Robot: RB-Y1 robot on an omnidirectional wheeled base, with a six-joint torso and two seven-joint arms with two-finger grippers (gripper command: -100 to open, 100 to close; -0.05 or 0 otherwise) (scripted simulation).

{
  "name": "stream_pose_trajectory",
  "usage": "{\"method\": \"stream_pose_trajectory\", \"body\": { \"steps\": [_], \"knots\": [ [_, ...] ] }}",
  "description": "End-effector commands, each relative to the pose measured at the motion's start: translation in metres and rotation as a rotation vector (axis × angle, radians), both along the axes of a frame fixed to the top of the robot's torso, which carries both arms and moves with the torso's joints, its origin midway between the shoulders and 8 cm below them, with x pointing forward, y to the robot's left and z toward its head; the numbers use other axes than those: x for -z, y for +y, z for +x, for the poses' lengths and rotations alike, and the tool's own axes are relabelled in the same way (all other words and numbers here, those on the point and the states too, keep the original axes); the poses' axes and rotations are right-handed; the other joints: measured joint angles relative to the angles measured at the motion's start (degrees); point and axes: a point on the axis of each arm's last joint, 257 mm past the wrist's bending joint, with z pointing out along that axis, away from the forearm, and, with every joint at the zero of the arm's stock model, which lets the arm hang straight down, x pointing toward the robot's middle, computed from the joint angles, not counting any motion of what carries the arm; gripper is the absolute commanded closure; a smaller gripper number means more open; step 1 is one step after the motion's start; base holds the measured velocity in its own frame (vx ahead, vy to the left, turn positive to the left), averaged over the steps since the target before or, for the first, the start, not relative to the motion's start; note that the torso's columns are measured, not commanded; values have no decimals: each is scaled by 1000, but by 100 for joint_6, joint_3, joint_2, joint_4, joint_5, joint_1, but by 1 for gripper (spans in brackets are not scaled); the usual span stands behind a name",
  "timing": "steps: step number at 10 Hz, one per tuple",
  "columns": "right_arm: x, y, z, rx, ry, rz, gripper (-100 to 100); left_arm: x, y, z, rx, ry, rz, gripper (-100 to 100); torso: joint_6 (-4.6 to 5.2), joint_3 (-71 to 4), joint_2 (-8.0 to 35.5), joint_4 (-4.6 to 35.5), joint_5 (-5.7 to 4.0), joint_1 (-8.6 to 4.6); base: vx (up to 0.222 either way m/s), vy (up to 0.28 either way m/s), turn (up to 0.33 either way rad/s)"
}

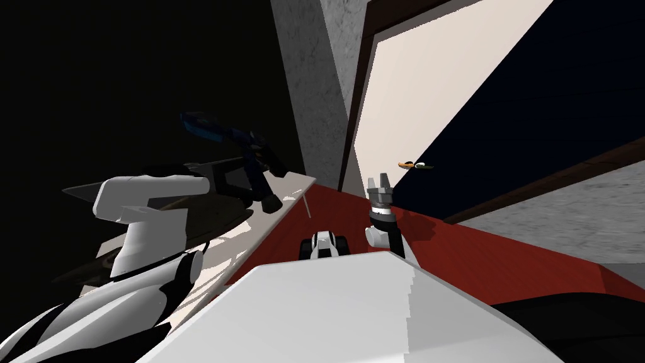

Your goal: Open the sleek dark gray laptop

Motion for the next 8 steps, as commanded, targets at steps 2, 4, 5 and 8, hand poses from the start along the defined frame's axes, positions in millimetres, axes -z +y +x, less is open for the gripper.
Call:
{"method": "stream_pose_trajectory", "body": {
  "steps": [2,4,5,8],
  "knots": [
    [0,0,0,0,0,0,0,-11,-15,6,65,-3,-8,-100,-22,-5,-10,0,-5,-12,150,-48,272],
    [0,0,0,0,0,0,0,-17,-24,9,99,-5,-11,-100,-12,11,16,8,0,4,124,-38,163],
    [0,0,0,0,0,0,0,-23,-31,11,130,-4,-8,-100,-11,19,30,10,2,8,113,-31,231],
    [0,0,0,0,0,0,0,-35,-47,14,189,-2,2,-100,-23,23,35,14,-1,4,109,-38,241]
  ]
}}
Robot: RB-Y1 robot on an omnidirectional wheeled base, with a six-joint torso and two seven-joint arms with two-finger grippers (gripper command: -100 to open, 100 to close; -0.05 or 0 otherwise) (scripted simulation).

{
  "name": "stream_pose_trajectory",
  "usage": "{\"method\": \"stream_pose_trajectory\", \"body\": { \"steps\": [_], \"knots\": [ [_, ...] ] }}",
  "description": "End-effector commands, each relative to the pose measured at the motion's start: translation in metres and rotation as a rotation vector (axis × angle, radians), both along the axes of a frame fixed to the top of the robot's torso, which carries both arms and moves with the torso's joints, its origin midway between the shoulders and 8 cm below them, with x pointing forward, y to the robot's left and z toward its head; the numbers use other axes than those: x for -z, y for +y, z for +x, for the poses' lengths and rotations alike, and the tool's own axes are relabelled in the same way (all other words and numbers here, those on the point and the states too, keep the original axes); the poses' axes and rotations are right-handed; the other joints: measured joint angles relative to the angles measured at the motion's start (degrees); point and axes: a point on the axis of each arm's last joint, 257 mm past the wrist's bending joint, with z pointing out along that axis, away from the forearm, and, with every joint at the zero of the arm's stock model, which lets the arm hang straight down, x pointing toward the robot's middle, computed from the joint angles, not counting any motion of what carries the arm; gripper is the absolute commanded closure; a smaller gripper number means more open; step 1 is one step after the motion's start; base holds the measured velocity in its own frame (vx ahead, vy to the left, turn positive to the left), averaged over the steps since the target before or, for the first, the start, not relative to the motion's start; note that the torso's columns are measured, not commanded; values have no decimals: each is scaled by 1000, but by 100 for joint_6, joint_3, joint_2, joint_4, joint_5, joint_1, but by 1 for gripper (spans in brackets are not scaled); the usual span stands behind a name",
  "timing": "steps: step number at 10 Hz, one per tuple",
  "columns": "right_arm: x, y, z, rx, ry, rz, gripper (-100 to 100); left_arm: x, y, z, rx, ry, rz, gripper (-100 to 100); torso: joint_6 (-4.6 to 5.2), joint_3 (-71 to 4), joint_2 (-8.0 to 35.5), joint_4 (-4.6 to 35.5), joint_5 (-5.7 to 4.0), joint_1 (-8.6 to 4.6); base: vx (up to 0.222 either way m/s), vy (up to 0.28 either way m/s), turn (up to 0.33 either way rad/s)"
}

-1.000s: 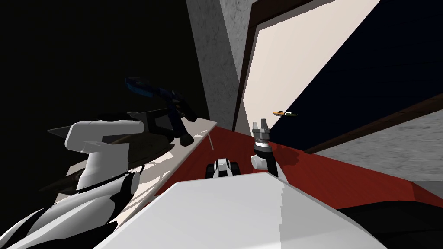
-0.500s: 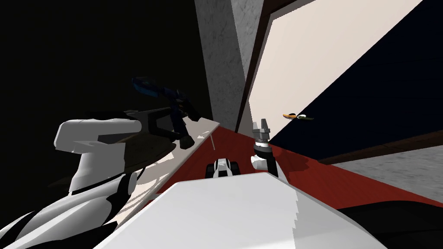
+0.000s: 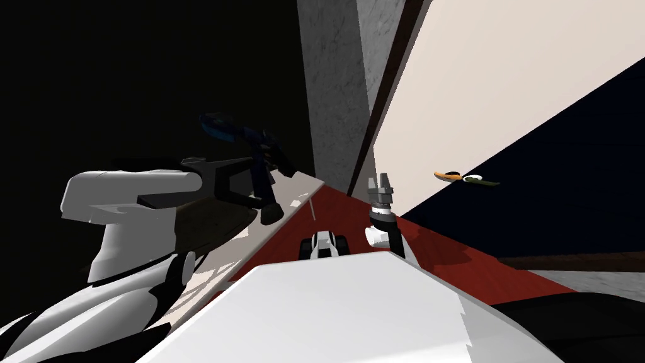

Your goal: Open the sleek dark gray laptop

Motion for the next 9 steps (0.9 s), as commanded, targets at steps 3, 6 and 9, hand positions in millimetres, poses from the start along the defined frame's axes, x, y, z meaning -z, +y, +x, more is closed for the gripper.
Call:
{"method": "stream_pose_trajectory", "body": {
  "steps": [3,6,9],
  "knots": [
    [0,0,0,0,0,0,0,-16,-24,5,92,0,1,-100,-2,0,1,0,-4,-13,105,-62,162],
    [0,0,0,0,0,0,0,-27,-44,8,164,2,9,-100,5,-1,0,-1,0,-1,102,-45,192],
    [0,0,0,0,0,0,0,-30,-52,9,193,3,13,-100,10,-4,-3,-4,-3,-11,99,-47,176]
  ]
}}
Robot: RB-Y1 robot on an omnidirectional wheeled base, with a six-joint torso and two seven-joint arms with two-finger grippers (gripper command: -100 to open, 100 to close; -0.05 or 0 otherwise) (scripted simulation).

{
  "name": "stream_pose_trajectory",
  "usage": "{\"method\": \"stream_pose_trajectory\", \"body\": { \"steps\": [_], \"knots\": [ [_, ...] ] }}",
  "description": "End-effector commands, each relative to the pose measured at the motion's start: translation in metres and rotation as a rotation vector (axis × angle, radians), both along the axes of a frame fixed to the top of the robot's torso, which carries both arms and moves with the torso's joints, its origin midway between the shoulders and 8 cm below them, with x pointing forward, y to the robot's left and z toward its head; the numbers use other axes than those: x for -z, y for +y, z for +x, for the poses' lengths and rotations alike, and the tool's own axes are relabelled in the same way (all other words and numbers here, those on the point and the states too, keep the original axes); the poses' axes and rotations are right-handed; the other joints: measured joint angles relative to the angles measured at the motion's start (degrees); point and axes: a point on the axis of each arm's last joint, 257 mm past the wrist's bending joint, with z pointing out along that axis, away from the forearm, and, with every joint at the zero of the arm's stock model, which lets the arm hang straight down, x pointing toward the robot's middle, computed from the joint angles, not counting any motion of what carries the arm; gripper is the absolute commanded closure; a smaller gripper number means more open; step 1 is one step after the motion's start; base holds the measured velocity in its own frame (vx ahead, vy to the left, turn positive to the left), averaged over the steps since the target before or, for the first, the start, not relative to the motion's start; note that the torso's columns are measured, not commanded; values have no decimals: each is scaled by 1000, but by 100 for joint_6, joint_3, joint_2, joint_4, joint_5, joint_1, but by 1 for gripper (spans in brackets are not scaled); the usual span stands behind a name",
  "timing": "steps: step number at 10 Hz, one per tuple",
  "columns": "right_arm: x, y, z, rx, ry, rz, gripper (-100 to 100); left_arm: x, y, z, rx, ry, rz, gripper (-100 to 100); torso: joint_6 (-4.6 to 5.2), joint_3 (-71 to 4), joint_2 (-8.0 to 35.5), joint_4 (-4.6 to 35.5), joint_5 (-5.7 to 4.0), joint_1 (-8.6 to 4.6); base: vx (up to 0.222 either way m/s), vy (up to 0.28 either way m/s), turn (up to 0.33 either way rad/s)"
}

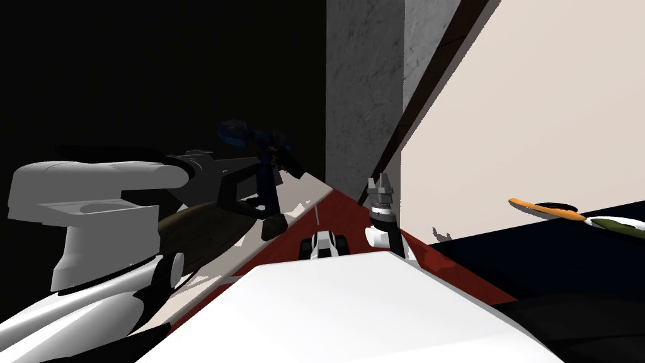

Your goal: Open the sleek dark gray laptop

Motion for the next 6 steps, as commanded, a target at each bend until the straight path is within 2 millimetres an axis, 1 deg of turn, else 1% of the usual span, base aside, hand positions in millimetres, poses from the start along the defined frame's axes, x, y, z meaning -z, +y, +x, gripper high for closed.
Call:
{"method": "stream_pose_trajectory", "body": {
  "steps": [1,6],
  "knots": [
    [0,0,0,0,0,0,0,0,-1,0,2,1,0,0,-4,13,20,7,3,11,10,-6,2],
    [0,0,0,0,0,0,0,0,-1,0,2,0,0,0,-9,1,-1,2,1,3,1,-1,0]
  ]
}}
